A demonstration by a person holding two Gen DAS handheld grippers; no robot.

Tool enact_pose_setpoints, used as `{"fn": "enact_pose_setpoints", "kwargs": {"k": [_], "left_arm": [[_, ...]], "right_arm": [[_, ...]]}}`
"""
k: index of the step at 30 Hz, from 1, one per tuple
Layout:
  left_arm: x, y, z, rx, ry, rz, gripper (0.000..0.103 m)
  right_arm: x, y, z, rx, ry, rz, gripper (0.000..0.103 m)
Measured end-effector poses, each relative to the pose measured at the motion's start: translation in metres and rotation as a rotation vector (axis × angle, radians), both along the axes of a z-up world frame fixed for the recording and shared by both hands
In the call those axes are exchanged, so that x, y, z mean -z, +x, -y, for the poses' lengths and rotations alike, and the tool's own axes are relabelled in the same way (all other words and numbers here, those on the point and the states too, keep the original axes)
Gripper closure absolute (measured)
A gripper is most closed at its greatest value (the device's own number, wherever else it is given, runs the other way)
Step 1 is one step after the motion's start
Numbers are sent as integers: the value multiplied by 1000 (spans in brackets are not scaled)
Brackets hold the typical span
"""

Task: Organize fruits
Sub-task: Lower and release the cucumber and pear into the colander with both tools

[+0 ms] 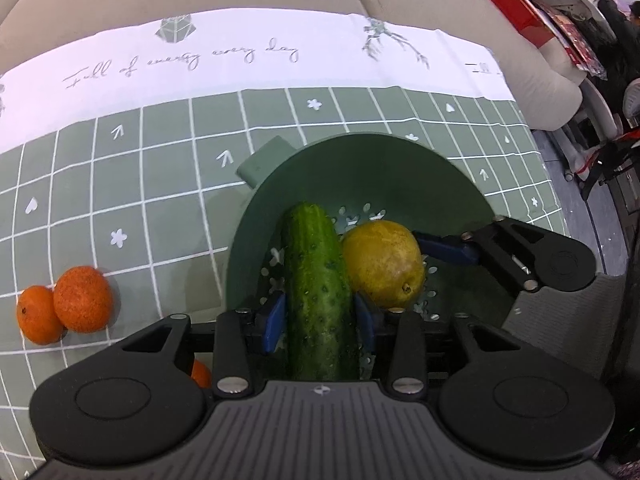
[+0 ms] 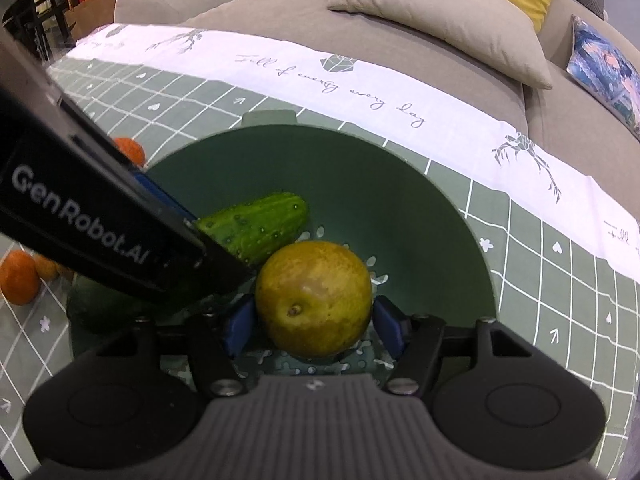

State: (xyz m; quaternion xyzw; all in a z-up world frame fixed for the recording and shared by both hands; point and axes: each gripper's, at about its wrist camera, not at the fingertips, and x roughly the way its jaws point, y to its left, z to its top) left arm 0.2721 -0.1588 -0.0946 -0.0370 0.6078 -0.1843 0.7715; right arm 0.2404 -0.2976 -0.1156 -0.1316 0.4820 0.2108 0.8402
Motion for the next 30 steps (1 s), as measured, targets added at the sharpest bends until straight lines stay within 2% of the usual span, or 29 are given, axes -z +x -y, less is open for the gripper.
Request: {"fn": "enact_pose_setpoints", "kwargs": {"k": [4,10,17,21,27,30], "left_arm": [[-5,-3,-5,-3,-13,5,51],[-22,-13,-10,6,-10,46,47],[-47,-32,-18,11,-15,102,47],[-67,-47,-24,29,1,172,47],[-94,-72,-40,44,23,288,47],[-103,-84,-53,46,32,337,47]], "right_arm": [[-3,5,3,9,0,1,33],[-5,-5,3,-9,-54,1,33],[-22,-14,9,38,-14,8,32],[-37,-22,7,60,5,24,27],[-62,-43,-8,101,24,17,27],[-71,-55,-18,125,55,9,23]]}}
